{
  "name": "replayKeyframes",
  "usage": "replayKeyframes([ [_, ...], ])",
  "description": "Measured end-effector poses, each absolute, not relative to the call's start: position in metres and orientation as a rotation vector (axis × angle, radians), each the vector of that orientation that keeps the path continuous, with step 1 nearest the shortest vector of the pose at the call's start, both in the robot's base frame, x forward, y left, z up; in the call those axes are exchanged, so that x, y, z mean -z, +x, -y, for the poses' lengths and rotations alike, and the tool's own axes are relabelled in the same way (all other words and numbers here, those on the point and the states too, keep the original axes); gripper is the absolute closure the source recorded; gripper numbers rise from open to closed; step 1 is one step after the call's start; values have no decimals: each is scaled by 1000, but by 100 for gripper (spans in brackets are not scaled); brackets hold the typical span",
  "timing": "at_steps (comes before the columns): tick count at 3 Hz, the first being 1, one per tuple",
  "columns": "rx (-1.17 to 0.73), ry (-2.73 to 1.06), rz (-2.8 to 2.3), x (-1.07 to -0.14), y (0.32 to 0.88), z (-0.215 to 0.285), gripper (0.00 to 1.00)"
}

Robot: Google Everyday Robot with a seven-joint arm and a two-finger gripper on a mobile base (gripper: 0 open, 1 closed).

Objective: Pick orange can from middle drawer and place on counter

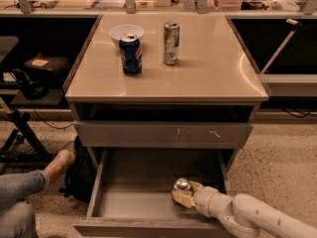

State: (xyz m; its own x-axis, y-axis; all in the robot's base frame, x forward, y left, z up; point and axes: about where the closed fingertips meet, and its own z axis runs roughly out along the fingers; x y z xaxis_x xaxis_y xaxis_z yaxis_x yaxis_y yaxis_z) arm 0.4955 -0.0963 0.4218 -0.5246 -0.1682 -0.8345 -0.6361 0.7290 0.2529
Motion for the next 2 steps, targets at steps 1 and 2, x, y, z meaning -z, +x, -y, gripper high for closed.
replayKeyframes([
  [1, -758, -624, -2071, -427, 498, 101, 100],
  [2, -748, -634, -2045, -467, 538, 155, 100],
])
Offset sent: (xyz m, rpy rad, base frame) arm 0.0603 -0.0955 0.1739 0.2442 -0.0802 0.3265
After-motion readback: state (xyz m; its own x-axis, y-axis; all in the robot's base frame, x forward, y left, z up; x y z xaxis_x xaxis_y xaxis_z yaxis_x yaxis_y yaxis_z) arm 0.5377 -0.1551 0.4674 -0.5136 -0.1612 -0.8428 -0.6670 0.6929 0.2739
